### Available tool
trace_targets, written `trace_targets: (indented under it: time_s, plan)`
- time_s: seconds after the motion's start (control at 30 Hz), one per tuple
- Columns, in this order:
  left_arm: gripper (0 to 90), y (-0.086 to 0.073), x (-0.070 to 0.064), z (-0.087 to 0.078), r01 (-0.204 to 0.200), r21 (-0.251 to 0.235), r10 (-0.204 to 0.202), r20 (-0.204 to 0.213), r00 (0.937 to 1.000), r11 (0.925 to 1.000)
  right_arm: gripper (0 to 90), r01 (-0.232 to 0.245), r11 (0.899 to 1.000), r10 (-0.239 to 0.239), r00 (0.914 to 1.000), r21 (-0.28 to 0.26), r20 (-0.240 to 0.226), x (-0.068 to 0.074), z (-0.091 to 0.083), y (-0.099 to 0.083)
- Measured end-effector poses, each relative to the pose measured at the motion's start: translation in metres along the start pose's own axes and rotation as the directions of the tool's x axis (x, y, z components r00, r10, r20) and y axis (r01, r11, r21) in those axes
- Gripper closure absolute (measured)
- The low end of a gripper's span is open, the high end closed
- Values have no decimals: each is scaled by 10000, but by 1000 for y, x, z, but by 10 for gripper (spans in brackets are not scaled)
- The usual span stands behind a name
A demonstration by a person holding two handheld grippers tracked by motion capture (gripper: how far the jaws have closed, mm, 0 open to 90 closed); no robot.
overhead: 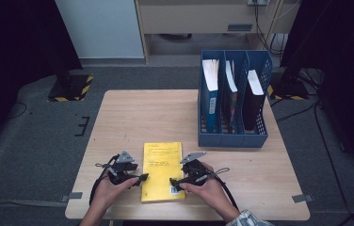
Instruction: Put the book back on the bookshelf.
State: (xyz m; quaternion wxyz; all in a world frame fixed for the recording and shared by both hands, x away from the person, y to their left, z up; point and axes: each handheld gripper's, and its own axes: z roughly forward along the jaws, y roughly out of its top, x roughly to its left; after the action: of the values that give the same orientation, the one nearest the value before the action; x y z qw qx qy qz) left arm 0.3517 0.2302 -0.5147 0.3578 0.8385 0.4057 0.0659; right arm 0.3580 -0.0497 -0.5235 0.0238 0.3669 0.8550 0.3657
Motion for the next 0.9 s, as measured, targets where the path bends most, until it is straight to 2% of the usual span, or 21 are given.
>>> trace_targets:
  time_s: [0.17, 0.27, 0.4, 0.57, 0.7, 0.77, 0.9]
  plan:
    - [387, 2, 2, 6, 224, -67, -219, 666, 9975, 9997, 151, 87, 10000, -87, 10000, -32, -10, 2, 1, 0]
    - [394, 2, 5, 8, 372, -1, -370, 900, 9953, 9993, 144, 76, 10000, -76, 10000, -37, 59, 4, 1, -1]
    - [404, 6, 9, 11, 269, -57, -263, 950, 9951, 9996, 133, 78, 9999, -77, 9999, -70, 124, 5, 2, -1]
    - [418, 14, 18, 20, 440, -257, -407, 1173, 9923, 9987, 111, -14, 10000, 14, 9997, -20, 254, 4, 1, -2]
    - [416, 16, 15, 19, 45, -230, -23, 949, 9955, 9997, 111, -49, 9999, 52, 9996, -88, 266, 4, 1, -3]
    - [378, 18, 14, 20, -157, -145, 166, 702, 9974, 9998, 105, -30, 9999, 33, 9996, -141, 269, 3, 1, -3]
    - [288, 20, 16, 22, -53, -23, 54, 694, 9976, 10000, 101, 13, 9998, -8, 9996, -212, 273, 2, 2, -3]
